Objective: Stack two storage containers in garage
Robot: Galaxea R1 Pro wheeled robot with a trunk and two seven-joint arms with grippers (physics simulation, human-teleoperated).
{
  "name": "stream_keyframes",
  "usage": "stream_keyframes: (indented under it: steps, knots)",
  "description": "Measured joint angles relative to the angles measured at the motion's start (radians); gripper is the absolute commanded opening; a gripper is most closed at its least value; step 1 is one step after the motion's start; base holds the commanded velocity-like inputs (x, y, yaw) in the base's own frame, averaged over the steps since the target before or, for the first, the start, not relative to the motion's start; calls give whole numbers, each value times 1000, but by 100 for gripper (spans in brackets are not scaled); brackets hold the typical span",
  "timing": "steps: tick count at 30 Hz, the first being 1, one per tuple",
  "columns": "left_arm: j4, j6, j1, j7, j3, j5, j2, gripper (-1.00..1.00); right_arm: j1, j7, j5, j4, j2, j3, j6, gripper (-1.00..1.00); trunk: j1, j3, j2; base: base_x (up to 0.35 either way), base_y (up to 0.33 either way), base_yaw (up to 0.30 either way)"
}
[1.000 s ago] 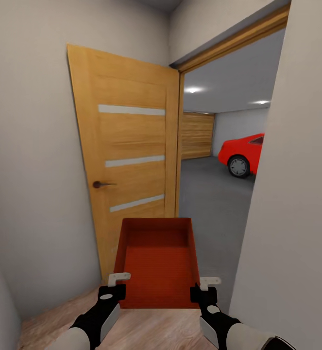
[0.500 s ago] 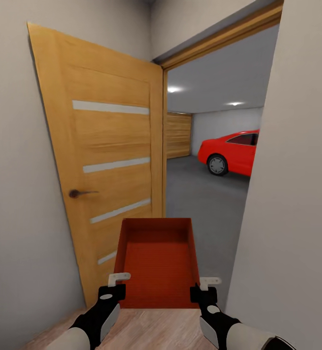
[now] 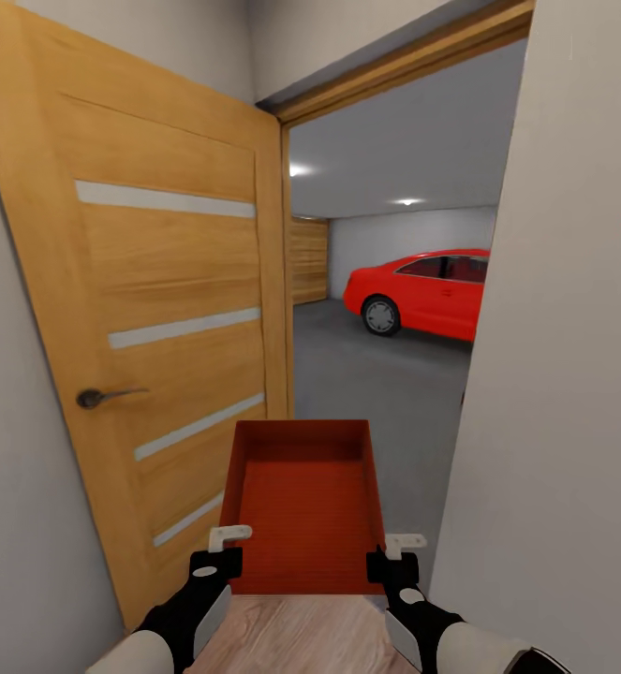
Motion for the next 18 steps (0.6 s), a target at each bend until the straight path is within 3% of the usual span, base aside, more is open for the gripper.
stream_keyframes:
  steps: [13,18]
  knots:
    - [1,0,0,0,1,-1,0,-100,0,0,0,0,0,0,0,-100,0,0,0,249,231,-281]
    - [0,0,0,0,1,-1,0,-100,0,0,0,0,0,0,1,-100,0,0,0,250,231,-64]
